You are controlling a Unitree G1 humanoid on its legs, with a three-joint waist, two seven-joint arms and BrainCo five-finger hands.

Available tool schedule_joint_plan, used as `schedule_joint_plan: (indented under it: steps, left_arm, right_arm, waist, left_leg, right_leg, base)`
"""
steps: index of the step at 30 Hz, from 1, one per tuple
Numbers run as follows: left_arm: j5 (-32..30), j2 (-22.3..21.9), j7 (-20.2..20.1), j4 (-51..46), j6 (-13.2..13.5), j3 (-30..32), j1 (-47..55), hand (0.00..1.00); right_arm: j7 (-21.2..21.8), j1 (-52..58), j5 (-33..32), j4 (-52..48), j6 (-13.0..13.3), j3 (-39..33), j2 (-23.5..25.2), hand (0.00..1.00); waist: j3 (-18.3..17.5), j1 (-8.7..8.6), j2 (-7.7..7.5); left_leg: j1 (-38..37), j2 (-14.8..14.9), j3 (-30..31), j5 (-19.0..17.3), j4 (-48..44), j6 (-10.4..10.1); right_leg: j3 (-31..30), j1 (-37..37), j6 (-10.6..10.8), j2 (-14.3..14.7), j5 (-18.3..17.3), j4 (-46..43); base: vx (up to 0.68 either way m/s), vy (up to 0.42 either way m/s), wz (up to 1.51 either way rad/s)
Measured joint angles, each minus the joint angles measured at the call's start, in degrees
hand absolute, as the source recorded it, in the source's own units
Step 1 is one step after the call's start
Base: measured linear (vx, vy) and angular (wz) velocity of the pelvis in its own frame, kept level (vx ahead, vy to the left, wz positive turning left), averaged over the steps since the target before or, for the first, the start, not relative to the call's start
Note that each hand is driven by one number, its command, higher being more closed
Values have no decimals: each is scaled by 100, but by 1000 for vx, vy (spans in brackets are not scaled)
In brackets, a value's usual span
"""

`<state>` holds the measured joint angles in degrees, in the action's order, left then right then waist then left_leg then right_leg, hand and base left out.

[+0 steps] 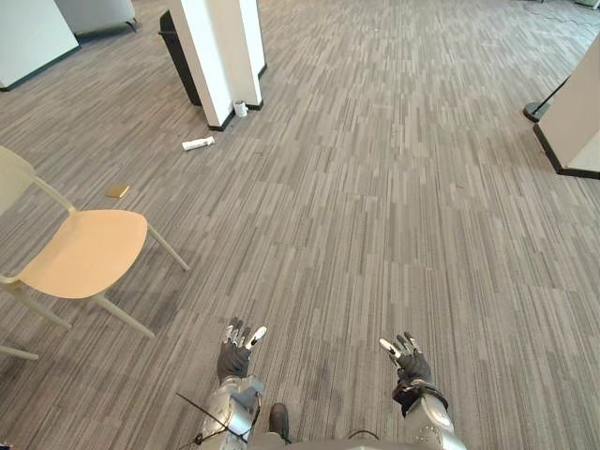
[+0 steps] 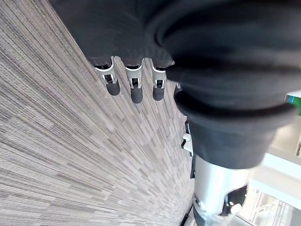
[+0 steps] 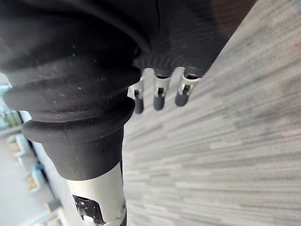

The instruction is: Organize washtable

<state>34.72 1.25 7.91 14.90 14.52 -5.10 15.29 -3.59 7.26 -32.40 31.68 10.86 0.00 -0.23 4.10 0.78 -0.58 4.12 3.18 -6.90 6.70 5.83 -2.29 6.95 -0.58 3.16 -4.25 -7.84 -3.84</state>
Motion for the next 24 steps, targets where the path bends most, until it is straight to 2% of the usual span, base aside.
schedule_joint_plan:
  steps: [6,9,10,11,12,13,14,16,18,19,20,21,23,24]
  left_arm:
    - [68,20,164,-362,50,102,-67,0]
    - [65,10,213,-398,41,-76,-193,0]
    - [59,6,209,-528,37,-174,-223,0]
    - [56,-16,203,-597,34,-280,-287,0]
    - [56,-26,202,-607,33,-323,-315,0]
    - [55,-27,202,-663,35,-335,-355,0]
    - [56,11,210,-647,33,-333,-362,0]
    - [58,112,216,-628,38,-314,-409,0]
    - [57,241,214,-597,38,-336,-534,0]
    - [56,265,216,-551,40,-327,-607,0]
    - [54,267,216,-499,40,-338,-654,0]
    - [53,259,215,-374,40,-376,-696,0]
    - [53,213,209,-318,39,-459,-658,0]
    - [57,98,207,-302,40,-463,-507,0]
  right_arm:
    - [-171,-24,-418,-393,15,-49,99,0]
    - [-174,56,-423,-395,12,-180,95,0]
    - [-173,97,-415,-406,11,-223,102,0]
    - [-172,160,-409,-440,11,-262,50,0]
    - [-171,210,-408,-497,8,-299,-13,0]
    - [-161,330,-397,-654,14,-372,-34,0]
    - [-160,408,-389,-677,9,-372,3,0]
    - [-139,582,-293,-677,-3,-348,21,0]
    - [-137,626,-244,-678,-4,-351,37,0]
    - [-132,634,-175,-678,-4,-350,64,0]
    - [-132,650,-133,-678,-4,-351,79,0]
    - [-126,714,-70,-678,-8,-340,105,0]
    - [-120,875,-69,-775,-9,-295,78,0]
    - [-100,946,-69,-797,-10,-128,-75,0]
  waist:
    - [73,-10,-60]
    - [105,-106,-34]
    - [193,-179,-37]
    - [347,-192,35]
    - [419,-207,77]
    - [573,-285,127]
    - [665,-384,122]
    - [782,-459,136]
    - [896,-501,104]
    - [937,-535,8]
    - [960,-553,-27]
    - [946,-614,-63]
    - [882,-661,-64]
    - [739,-646,102]
  left_leg:
    - [30,-11,-644,-195,-40,63]
    - [61,-62,-783,-351,-53,131]
    - [59,-88,-788,-571,-218,160]
    - [-35,-42,-802,-744,-330,180]
    - [-112,-34,-800,-809,-331,204]
    - [-324,-31,-763,-896,-272,263]
    - [-421,-11,-740,-993,-353,324]
    - [-432,103,-749,-1224,-575,370]
    - [-441,252,-742,-1443,-764,315]
    - [-522,276,-718,-1592,-841,245]
    - [-586,270,-694,-1675,-869,165]
    - [-716,259,-598,-1835,-901,42]
    - [-887,392,-383,-2161,-1063,-70]
    - [-948,615,-254,-2274,-1414,-63]
  right_leg:
    - [-655,280,104,-47,192,105]
    - [-727,410,174,-107,240,38]
    - [-721,491,271,-149,176,-267]
    - [-700,713,383,-142,96,-938]
    - [-673,912,393,-137,82,-1427]
    - [-523,1454,395,-189,96,-2645]
    - [-335,1731,216,-251,-156,-3087]
    - [-43,2078,139,-285,-237,-2718]
    - [210,2253,114,-270,61,-1650]
    - [334,2303,222,-323,449,-903]
    - [383,2322,274,-379,589,-690]
    - [374,2352,299,-433,730,-548]
    - [401,2288,121,-436,823,-808]
    - [528,2229,-2,-305,901,-1124]
  base:
    - [103,25,-58]
    - [93,54,-32]
    - [89,72,-15]
    - [75,71,-20]
    - [51,75,-31]
    - [51,88,-14]
    - [77,97,-9]
    - [165,56,-4]
    - [253,-6,-1]
    - [288,-56,6]
    - [473,-121,25]
    - [474,-177,54]
    - [547,-229,71]
    - [651,-267,67]
